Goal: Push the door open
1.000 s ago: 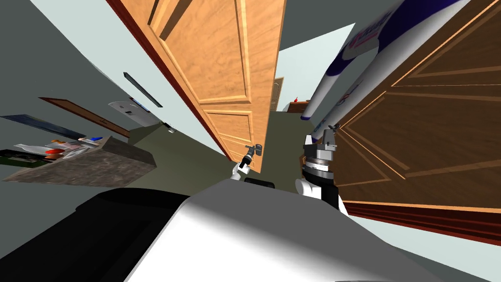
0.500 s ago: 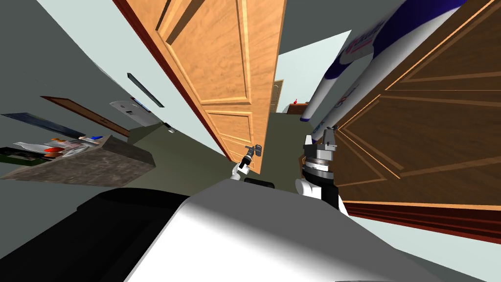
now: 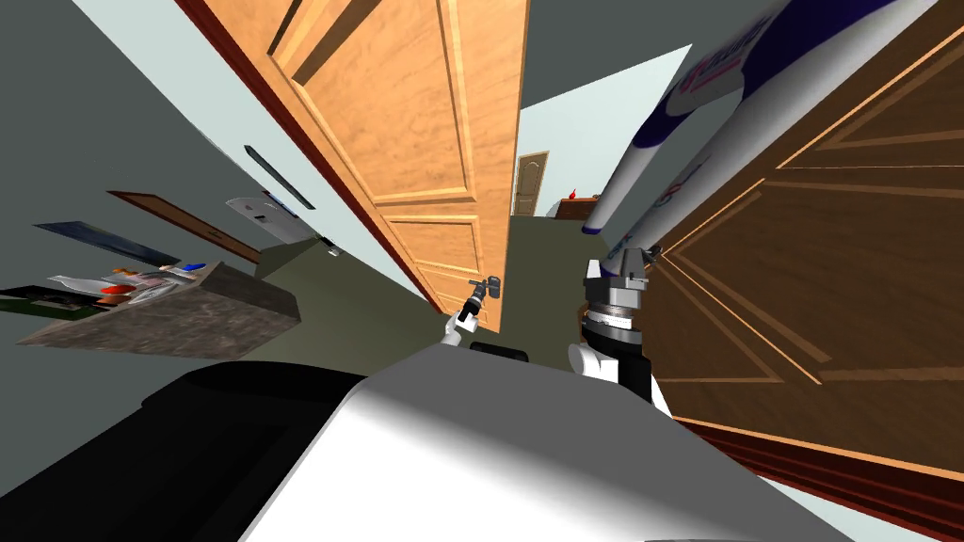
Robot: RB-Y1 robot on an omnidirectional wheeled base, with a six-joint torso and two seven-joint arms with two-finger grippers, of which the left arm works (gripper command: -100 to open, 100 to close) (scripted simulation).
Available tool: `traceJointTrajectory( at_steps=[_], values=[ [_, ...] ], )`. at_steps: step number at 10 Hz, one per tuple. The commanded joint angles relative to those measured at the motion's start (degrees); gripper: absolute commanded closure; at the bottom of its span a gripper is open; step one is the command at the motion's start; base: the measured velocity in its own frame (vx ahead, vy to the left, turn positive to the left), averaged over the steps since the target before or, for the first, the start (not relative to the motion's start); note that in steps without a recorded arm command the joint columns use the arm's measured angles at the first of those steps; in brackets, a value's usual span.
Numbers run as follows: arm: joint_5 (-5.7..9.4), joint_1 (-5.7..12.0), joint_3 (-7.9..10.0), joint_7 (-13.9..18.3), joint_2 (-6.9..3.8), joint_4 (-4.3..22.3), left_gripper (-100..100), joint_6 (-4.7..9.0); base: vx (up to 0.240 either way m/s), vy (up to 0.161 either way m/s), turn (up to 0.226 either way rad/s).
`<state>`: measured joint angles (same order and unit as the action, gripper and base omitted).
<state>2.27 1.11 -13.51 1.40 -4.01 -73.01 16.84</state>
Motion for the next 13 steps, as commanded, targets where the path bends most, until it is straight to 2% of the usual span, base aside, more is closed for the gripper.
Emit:
traceJointTrajectory(
  at_steps=[1,5,6,13],
  values=[
    [0.04,0.15,1.79,-0.57,-0.15,-0.22,100,0.16,0.176,-0.103,0.068],
    [0.24,0.78,4.44,-1.17,-0.09,0.44,100,-0.02,0.132,-0.107,0.074],
    [0.32,1.04,5.56,-1.42,-0.02,0.72,100,-0.09,0.118,-0.132,0.072],
    [0.62,1.99,9.59,-2.32,0.54,1.72,100,-0.36,0.095,-0.091,0.065]
  ],
)
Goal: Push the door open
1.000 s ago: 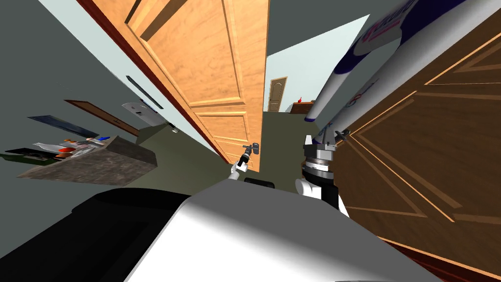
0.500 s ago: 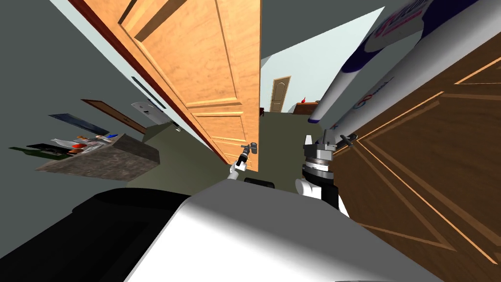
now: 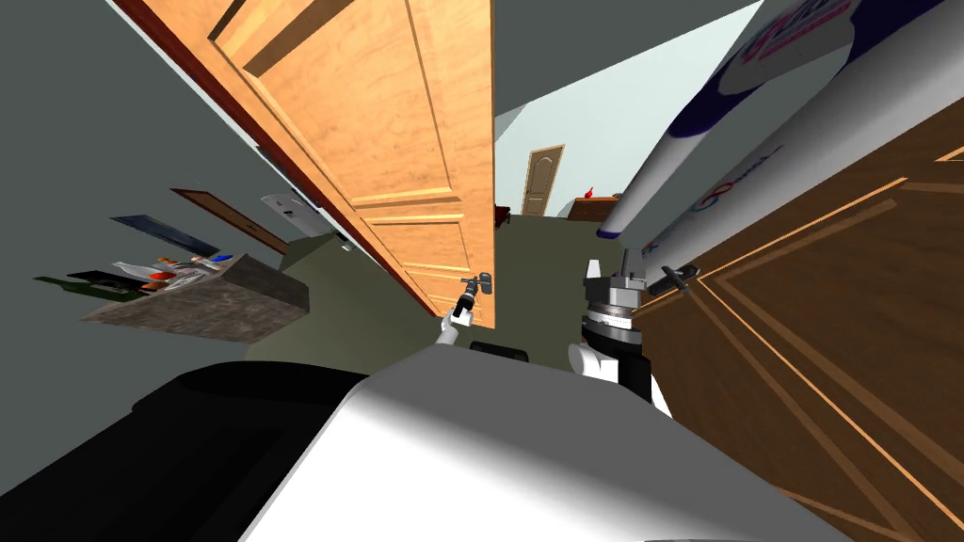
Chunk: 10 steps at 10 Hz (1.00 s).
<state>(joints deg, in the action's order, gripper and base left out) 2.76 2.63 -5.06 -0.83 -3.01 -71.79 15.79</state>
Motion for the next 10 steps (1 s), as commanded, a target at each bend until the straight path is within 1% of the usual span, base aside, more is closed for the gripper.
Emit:
traceJointTrajectory(
  at_steps=[1,6,8,10],
  values=[
    [0.17,0.6,1.7,-0.22,-0.34,0.64,100,0.65,0.105,-0.085,0.059],
    [0.37,1.22,4.34,-0.81,0.32,1.3,100,0.47,0.091,-0.086,0.055],
    [0.5,1.65,6.14,-1.22,0.91,1.74,100,0.35,0.138,-0.126,0.093],
    [0.61,1.98,7.57,-1.54,1.48,2.1,100,0.26,0.154,-0.141,0.113]
  ],
)
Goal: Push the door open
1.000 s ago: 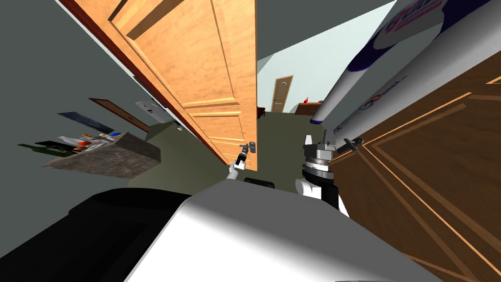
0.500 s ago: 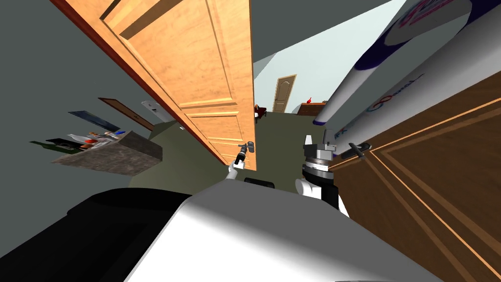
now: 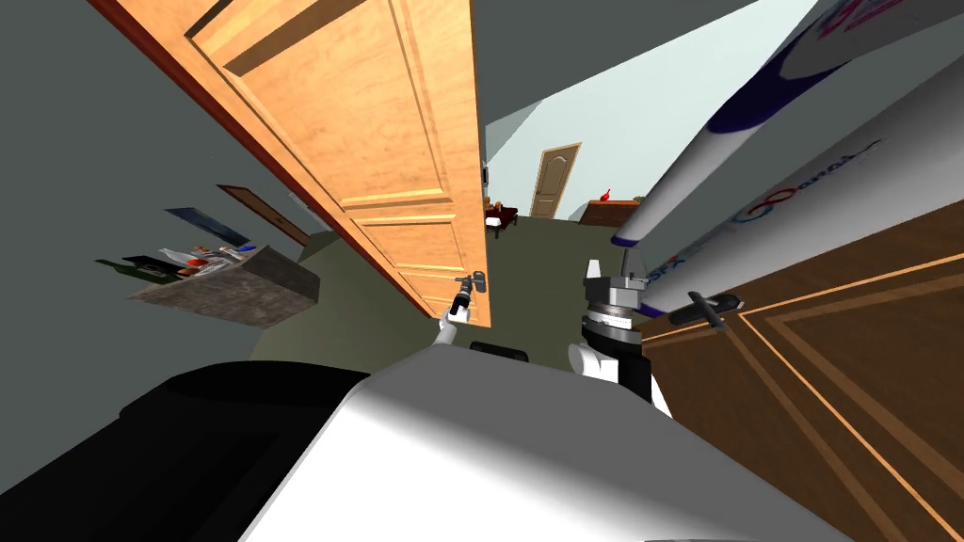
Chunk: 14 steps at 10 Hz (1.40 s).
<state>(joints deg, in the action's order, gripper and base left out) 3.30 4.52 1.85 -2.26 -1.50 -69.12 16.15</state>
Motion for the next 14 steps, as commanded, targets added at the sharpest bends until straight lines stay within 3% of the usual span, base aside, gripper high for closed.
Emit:
traceJointTrajectory(
  at_steps=[1,3,4,8,14],
  values=[
    [0.11,0.22,1.17,-0.22,0.2,-0.45,100,-0.14,0.155,-0.134,0.06],
    [0.12,-0.06,1.32,-0.27,0.25,-0.32,100,-0.3,0.129,-0.075,0.05],
    [0.29,0.04,2.39,-0.42,-0.42,-0.39,100,-0.24,0.12,-0.062,0.052],
    [0.63,0.09,4.88,-0.91,-1.1,-0.4,100,-0.22,0.171,-0.099,0.07],
    [1.17,0.16,8.67,-1.65,0.07,-0.42,100,-0.2,0.191,-0.091,0.072]
  ],
)
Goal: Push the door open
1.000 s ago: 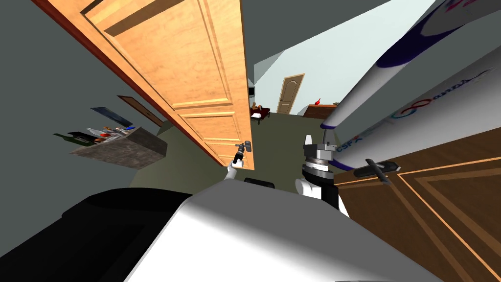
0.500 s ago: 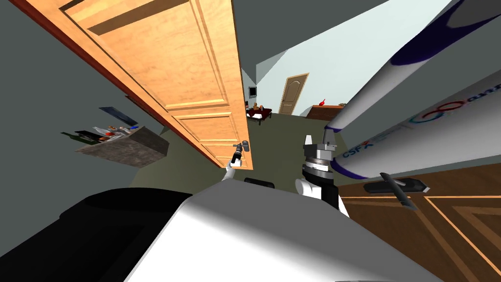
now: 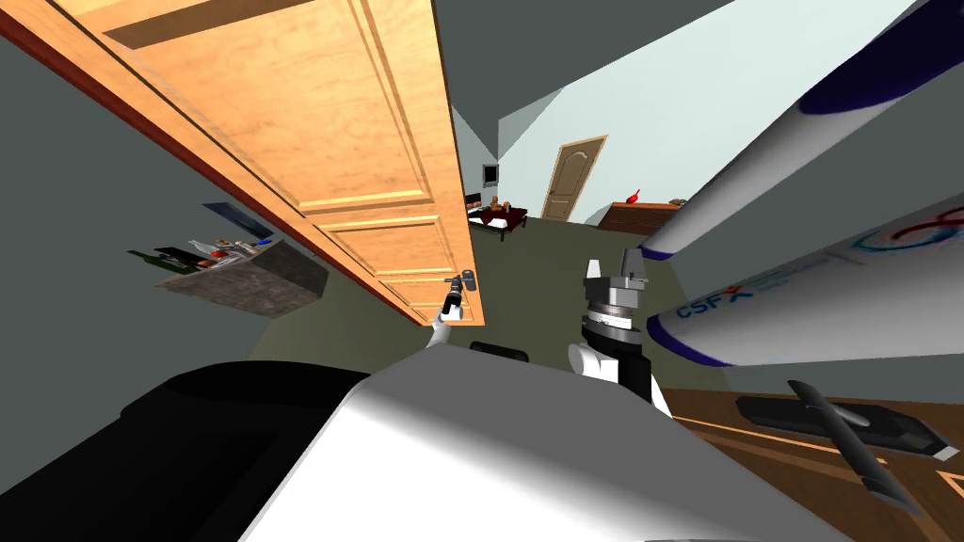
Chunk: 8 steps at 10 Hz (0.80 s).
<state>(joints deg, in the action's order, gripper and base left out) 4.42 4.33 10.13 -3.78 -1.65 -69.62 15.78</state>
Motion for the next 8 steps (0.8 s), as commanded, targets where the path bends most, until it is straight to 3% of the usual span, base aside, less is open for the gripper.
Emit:
traceJointTrajectory(
  at_steps=[1,4,8],
  values=[
    [0.0,0.0,0.0,0.0,0.0,0.0,100,0.0,0.077,-0.032,0.037],
    [0.38,0.06,2.3,-0.36,-1.0,-0.01,100,0.13,0.168,-0.065,0.059],
    [0.85,0.1,5.2,-0.85,-1.16,0.03,100,0.16,0.206,-0.082,0.078]
  ],
)
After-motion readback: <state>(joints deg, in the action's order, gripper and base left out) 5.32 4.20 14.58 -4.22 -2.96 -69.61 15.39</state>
